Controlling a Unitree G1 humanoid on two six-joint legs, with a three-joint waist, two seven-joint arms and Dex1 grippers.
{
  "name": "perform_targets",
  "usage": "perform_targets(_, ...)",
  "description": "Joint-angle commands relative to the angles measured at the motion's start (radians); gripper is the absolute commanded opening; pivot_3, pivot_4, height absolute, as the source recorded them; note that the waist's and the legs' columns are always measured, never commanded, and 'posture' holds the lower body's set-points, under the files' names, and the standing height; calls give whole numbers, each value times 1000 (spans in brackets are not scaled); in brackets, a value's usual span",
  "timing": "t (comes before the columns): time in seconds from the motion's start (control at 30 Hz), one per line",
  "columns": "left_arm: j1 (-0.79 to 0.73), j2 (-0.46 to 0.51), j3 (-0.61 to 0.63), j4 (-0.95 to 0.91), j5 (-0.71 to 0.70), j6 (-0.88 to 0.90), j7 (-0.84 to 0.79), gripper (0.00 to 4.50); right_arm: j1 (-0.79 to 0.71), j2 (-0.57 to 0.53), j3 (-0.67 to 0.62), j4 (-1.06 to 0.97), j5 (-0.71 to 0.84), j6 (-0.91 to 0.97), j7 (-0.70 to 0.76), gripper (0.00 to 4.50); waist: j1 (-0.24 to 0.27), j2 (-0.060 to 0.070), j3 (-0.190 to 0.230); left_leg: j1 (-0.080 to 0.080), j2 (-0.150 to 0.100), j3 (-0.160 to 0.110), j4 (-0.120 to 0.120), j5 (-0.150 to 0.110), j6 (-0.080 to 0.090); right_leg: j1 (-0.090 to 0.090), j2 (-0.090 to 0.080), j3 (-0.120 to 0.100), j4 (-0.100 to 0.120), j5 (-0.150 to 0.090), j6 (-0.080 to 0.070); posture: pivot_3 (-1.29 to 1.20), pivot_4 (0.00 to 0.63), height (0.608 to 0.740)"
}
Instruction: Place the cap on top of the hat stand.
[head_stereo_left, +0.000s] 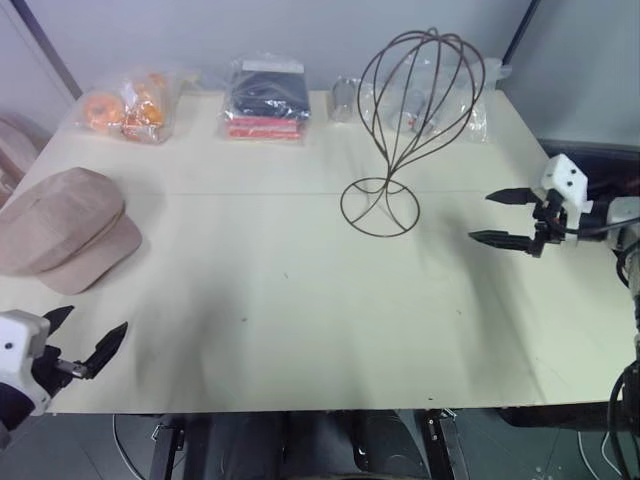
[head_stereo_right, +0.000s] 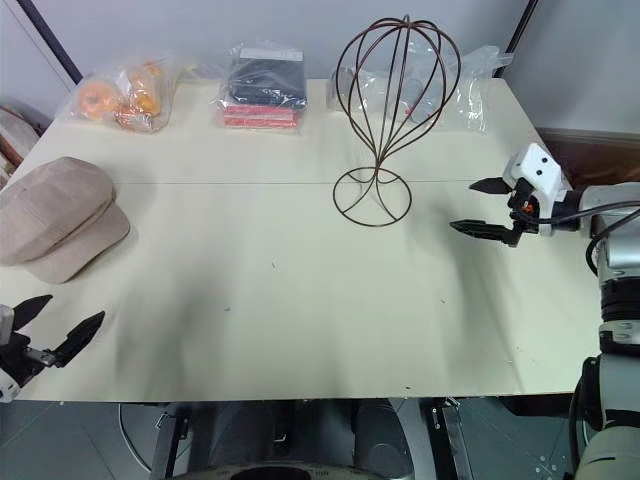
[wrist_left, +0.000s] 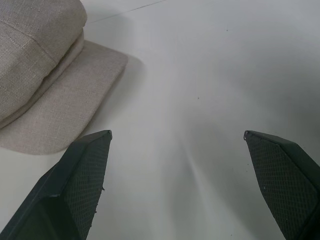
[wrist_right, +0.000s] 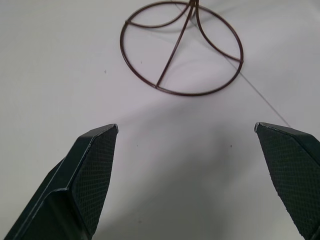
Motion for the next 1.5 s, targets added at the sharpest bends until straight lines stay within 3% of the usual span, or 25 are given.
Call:
perform_targets(0.03,4,-2,-3,-32,3,-12,2,4443,-20,-12,-22,0,7,-24,3,4500,0,0,0,0,0,0,0,0,0,0,0,0,0,0,0,0,150,740)
perform_targets(0.47,-50,11,-55,-91,53,7,67,4443,-34,-10,-31,-3,24,-10,6,4500,1,0,0,0,0,0,0,0,0,1,0,0,0,0,0,0,150,740)
perform_targets(0.63,-73,65,-140,-83,266,-13,157,4443,-7,-27,-56,-125,96,111,45,4500,1,0,0,0,-1,0,0,0,0,1,0,0,0,0,0,0,150,740)
perform_targets(0.87,-230,146,-309,-4,653,38,390,4443,77,-49,-135,-581,383,473,69,4500,5,1,0,0,-1,-2,0,0,0,1,1,-1,0,0,1,0,150,740)
perform_targets(1.03,-332,138,-473,52,828,68,468,4443,60,-26,-205,-809,628,703,-22,4500,6,0,0,0,-1,-2,0,0,1,2,0,-1,0,1,1,0,150,740)
perform_targets(1.23,-440,115,-619,219,985,57,563,4443,-27,-4,-256,-882,829,835,-152,4500,6,0,0,0,-1,-2,0,-1,1,1,-3,-1,0,1,1,0,150,740)
perform_targets(1.5,-572,135,-630,490,1014,-7,632,4443,-79,-6,-293,-880,950,892,-284,4500,6,0,0,-2,-1,-2,-2,-1,1,-2,-7,0,0,1,1,0,150,740)
